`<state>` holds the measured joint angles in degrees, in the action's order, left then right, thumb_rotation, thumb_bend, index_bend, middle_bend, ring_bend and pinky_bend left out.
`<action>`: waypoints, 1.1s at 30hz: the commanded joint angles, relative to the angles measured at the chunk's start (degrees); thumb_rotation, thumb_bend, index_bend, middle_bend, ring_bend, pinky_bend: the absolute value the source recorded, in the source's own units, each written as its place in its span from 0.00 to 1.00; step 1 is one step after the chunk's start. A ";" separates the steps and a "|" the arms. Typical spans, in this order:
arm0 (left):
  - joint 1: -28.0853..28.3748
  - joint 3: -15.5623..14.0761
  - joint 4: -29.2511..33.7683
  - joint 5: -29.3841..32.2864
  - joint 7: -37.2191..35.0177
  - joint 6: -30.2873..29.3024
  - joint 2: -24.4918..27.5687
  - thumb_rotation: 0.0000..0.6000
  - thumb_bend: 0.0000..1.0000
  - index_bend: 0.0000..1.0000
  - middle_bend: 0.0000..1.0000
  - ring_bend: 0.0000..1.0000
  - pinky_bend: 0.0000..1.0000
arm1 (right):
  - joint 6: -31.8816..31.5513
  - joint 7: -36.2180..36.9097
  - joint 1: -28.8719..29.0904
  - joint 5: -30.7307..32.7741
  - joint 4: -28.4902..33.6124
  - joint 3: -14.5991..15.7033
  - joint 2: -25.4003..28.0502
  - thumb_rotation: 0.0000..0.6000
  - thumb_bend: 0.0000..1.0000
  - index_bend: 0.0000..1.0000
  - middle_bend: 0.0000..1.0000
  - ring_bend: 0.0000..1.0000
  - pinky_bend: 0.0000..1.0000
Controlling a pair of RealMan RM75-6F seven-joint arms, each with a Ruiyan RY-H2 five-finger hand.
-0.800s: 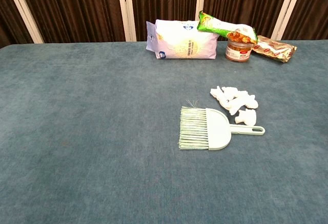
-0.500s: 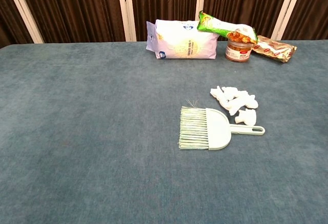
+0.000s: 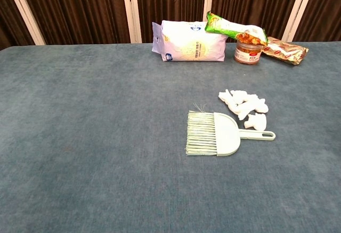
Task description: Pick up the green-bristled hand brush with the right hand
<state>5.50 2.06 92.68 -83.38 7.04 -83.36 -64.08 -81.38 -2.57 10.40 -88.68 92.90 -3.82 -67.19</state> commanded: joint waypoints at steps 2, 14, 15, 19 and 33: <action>0.01 0.08 0.05 -0.10 -0.18 -0.12 0.06 1.00 0.00 0.00 0.00 0.00 0.00 | 2.39 -0.12 1.64 1.23 1.62 -0.92 -0.56 1.00 0.29 0.01 0.63 0.69 0.69; 0.01 0.03 -0.10 -0.57 -0.58 -0.32 0.10 1.00 0.00 0.00 0.00 0.00 0.00 | 14.98 -10.45 9.97 7.63 6.14 -3.44 -5.88 1.00 0.29 0.33 0.90 0.93 0.87; 0.03 0.04 -0.10 -0.58 -0.66 -0.30 0.12 1.00 0.00 0.00 0.00 0.00 0.00 | 15.74 -11.76 10.57 8.17 6.34 -3.49 -6.67 1.00 0.29 0.33 0.90 0.93 0.87; 0.07 -0.01 -0.19 -0.64 -0.84 -0.17 0.17 1.00 0.00 0.00 0.00 0.00 0.00 | 18.23 -16.97 12.63 10.25 6.64 -3.48 -9.87 1.00 0.29 0.33 0.90 0.93 0.87; 0.25 0.01 -0.38 -0.34 -1.02 0.39 0.21 1.00 0.00 0.00 0.00 0.00 0.00 | 22.01 -26.62 17.51 19.46 3.33 -4.68 -19.46 1.00 0.29 0.33 0.90 0.93 0.87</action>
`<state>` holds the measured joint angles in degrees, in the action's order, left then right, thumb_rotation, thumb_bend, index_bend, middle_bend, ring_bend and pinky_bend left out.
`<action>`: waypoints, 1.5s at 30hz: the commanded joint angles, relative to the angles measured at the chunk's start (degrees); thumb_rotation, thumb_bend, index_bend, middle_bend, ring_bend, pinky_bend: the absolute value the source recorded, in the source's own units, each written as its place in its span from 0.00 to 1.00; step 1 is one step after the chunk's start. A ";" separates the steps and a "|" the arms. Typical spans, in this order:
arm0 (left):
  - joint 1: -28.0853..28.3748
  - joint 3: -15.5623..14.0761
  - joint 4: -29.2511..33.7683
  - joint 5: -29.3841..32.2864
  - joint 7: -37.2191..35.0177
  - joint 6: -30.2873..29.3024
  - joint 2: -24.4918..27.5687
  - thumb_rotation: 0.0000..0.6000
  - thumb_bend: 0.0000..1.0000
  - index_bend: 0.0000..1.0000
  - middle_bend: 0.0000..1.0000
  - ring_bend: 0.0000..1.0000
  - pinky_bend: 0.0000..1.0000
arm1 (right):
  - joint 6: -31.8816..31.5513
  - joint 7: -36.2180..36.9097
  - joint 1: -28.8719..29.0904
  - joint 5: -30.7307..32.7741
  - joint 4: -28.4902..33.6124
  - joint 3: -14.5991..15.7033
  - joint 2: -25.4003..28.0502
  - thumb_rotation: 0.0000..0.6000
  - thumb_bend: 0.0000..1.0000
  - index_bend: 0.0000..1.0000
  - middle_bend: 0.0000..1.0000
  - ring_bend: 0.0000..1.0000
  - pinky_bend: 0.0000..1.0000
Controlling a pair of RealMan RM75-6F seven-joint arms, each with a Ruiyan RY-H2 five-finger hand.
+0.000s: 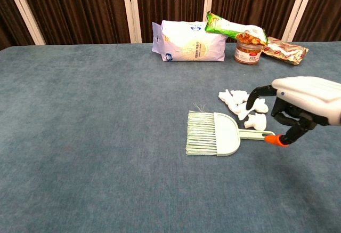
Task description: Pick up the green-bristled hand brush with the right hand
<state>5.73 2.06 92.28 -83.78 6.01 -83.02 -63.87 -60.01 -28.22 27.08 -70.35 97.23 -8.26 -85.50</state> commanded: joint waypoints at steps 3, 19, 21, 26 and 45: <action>0.02 0.00 0.09 0.19 0.04 0.18 0.00 1.00 0.00 0.00 0.00 0.00 0.00 | 1.24 -2.24 1.89 2.59 -2.55 -0.50 -2.69 1.00 0.29 0.36 0.90 0.93 0.87; 0.13 0.10 0.41 0.87 -0.34 0.78 0.27 1.00 0.00 0.00 0.00 0.00 0.00 | 2.52 -5.36 5.21 9.73 -9.48 -1.59 -8.08 1.00 0.29 0.40 0.90 0.93 0.87; 0.14 0.14 0.44 1.05 -0.36 0.90 0.35 1.00 0.00 0.00 0.00 0.00 0.00 | 2.56 -5.78 5.44 10.39 -10.24 -1.51 -8.37 1.00 0.29 0.40 0.90 0.93 0.87; 0.17 0.16 0.64 1.13 -0.49 0.99 0.50 1.00 0.00 0.00 0.00 0.00 0.00 | 2.62 -6.13 5.85 11.97 -11.55 -1.39 -9.01 1.00 0.29 0.40 0.90 0.93 0.87; 0.20 0.12 0.83 1.37 -0.43 1.23 0.58 1.00 0.00 0.00 0.00 0.00 0.00 | 2.36 -5.43 6.71 14.03 -14.77 -0.28 -10.84 1.00 0.37 0.57 0.90 0.93 0.87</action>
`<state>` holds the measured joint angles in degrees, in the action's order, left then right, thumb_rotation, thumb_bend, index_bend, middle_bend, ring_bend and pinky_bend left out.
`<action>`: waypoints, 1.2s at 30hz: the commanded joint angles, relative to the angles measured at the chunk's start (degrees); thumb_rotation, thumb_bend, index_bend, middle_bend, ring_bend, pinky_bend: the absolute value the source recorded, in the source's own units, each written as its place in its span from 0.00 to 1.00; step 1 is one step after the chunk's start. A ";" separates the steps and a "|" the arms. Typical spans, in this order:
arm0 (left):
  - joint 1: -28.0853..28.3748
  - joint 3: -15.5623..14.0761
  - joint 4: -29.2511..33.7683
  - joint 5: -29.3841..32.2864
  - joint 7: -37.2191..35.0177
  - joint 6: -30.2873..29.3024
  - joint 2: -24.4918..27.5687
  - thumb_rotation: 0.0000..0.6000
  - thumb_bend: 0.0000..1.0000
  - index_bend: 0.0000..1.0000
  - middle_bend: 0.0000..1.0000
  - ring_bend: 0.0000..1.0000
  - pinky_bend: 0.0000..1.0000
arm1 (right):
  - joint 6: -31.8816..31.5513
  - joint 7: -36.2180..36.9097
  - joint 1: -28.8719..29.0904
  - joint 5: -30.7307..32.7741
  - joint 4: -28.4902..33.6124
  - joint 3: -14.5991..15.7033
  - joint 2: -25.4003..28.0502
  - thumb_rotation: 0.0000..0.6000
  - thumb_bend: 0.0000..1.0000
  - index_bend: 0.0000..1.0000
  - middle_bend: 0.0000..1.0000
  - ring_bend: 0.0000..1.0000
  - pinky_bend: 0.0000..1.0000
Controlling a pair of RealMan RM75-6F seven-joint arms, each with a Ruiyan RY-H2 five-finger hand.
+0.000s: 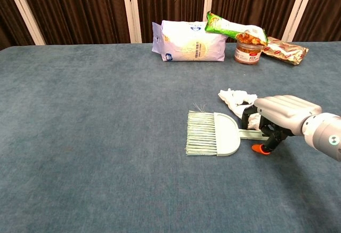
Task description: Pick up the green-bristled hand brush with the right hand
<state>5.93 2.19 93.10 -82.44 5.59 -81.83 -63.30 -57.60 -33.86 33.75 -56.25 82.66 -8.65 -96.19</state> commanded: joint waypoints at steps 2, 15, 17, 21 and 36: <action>0.01 0.01 0.03 0.07 -0.02 0.04 0.02 1.00 0.00 0.00 0.00 0.00 0.00 | -0.05 0.40 0.05 -0.13 -0.38 0.28 -0.26 1.00 0.43 0.65 0.90 0.93 0.87; 0.03 0.01 0.05 0.04 -0.06 0.05 0.05 1.00 0.00 0.00 0.00 0.00 0.00 | -1.44 1.41 -0.14 -1.60 0.31 0.84 0.79 1.00 0.59 0.79 0.90 0.93 0.87; 0.02 -0.02 0.05 -0.01 -0.02 0.01 0.03 1.00 0.00 0.00 0.00 0.00 0.00 | -1.63 1.38 -0.16 -1.61 0.51 0.82 1.14 1.00 0.59 0.79 0.90 0.93 0.87; 0.03 -0.01 0.06 0.05 0.08 0.05 0.02 1.00 0.00 0.00 0.00 0.00 0.00 | -2.00 1.29 -0.16 -1.49 1.22 0.59 2.00 1.00 0.60 0.80 0.90 0.93 0.87; 0.16 -0.08 0.28 -0.25 0.37 0.06 -0.03 1.00 0.00 0.00 0.00 0.00 0.00 | -5.26 -2.17 1.10 -3.57 10.70 -1.36 8.58 1.00 0.70 0.84 0.90 0.93 0.87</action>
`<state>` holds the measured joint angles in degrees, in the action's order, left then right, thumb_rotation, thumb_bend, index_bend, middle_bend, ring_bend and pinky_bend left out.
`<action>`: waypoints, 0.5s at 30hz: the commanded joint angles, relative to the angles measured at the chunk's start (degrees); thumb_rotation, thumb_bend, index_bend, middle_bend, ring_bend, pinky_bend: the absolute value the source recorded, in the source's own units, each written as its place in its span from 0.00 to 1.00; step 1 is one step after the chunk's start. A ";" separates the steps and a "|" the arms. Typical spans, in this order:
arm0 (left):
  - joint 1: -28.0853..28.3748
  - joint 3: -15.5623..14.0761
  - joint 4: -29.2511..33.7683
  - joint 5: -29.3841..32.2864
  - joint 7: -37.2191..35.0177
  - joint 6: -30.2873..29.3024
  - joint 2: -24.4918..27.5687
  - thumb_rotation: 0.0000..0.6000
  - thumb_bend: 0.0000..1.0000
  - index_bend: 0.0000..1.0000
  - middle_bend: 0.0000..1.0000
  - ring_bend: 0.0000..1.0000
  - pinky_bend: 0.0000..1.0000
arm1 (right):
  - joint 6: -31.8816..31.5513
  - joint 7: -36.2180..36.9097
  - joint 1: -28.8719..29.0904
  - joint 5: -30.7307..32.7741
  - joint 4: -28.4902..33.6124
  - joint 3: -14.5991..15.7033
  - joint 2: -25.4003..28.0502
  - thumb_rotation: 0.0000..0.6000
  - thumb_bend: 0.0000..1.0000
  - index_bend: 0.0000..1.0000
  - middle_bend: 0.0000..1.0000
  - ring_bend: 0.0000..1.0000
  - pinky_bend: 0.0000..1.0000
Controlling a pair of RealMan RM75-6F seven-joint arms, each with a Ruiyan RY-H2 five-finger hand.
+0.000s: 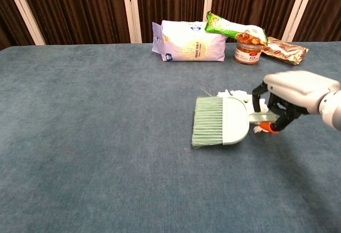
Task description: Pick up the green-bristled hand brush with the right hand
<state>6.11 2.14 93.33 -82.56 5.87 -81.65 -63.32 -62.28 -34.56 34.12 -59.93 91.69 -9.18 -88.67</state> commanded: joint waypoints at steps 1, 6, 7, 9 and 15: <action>-0.04 -0.05 0.05 -0.26 0.14 -0.24 -0.03 1.00 0.00 0.00 0.00 0.00 0.00 | -0.61 -2.32 1.14 0.41 2.26 -1.13 1.37 1.00 0.71 0.84 0.90 0.93 0.87; -0.09 -0.02 0.00 -0.09 -0.26 -0.19 0.05 1.00 0.00 0.00 0.00 0.00 0.00 | -0.23 -5.72 2.85 2.07 3.25 -1.98 2.28 1.00 0.75 0.85 0.90 0.93 0.87; -0.08 0.00 0.00 -0.04 -0.46 -0.15 0.09 1.00 0.00 0.00 0.00 0.00 0.00 | -0.08 -6.39 3.33 2.46 3.26 -2.21 2.45 1.00 0.77 0.85 0.90 0.93 0.87; -0.03 -0.02 -0.03 -0.02 -0.71 0.01 0.16 1.00 0.00 0.00 0.00 0.00 0.00 | 0.45 -7.41 4.24 3.12 3.04 -2.56 2.64 1.00 0.77 0.85 0.90 0.93 0.87; 0.19 -0.09 0.06 -0.05 -0.93 0.50 0.28 1.00 0.00 0.00 0.00 0.00 0.00 | 2.69 -9.62 6.94 5.55 0.70 -3.19 1.98 1.00 0.77 0.85 0.90 0.93 0.87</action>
<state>6.30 2.05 93.39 -82.61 4.94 -81.13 -63.04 -60.20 -43.67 40.43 -55.00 93.07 -12.15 -86.37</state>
